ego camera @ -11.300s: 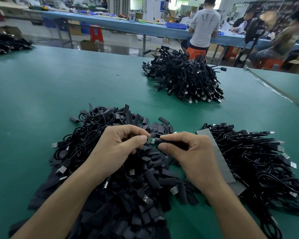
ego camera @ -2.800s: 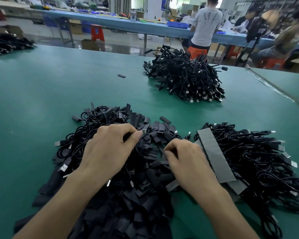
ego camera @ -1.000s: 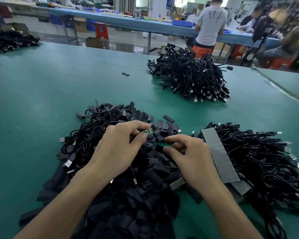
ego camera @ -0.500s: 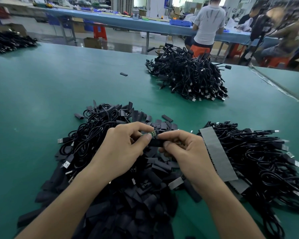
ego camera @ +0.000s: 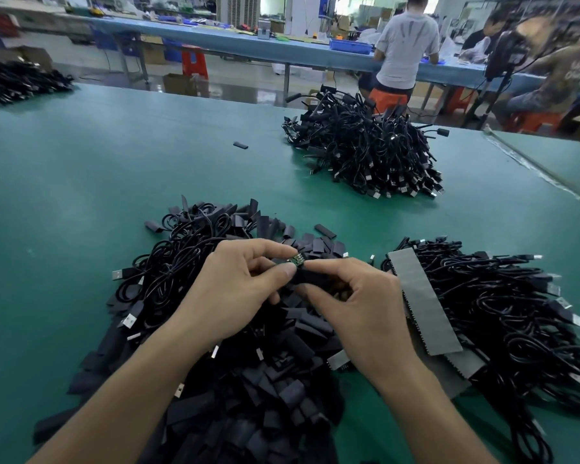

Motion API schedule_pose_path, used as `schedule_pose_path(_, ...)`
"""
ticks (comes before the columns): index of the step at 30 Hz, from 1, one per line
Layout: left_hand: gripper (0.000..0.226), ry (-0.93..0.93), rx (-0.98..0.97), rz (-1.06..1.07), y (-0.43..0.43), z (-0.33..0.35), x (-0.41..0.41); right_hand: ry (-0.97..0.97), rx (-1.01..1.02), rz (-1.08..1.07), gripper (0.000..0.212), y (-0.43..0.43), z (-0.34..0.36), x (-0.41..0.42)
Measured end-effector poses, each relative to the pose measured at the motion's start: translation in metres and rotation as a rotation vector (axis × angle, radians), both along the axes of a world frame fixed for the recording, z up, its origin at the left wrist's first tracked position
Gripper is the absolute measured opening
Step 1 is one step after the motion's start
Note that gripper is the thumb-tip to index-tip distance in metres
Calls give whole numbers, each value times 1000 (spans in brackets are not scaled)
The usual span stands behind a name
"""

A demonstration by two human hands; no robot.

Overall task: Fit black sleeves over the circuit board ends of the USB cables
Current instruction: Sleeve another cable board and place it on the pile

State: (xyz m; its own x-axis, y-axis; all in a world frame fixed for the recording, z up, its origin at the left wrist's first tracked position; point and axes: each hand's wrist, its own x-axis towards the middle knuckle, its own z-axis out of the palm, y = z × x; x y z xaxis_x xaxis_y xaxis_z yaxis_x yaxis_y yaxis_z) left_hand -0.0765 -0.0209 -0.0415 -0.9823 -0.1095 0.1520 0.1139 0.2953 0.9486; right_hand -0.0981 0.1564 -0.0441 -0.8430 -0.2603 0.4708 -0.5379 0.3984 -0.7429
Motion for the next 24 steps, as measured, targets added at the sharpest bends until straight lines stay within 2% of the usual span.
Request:
schedule_pose_path(3,14,-6,16,20,1,1,-1,32,38,-9,29,1,-1,-2)
schedule_pose_path(10,18,6,37,40,0,4,0,-133,-117,-10,24,8,-2,-9)
schedule_pose_path(24,25,-4,46,-27,-1,7,1,-198,-203,97,19,13,2,-13)
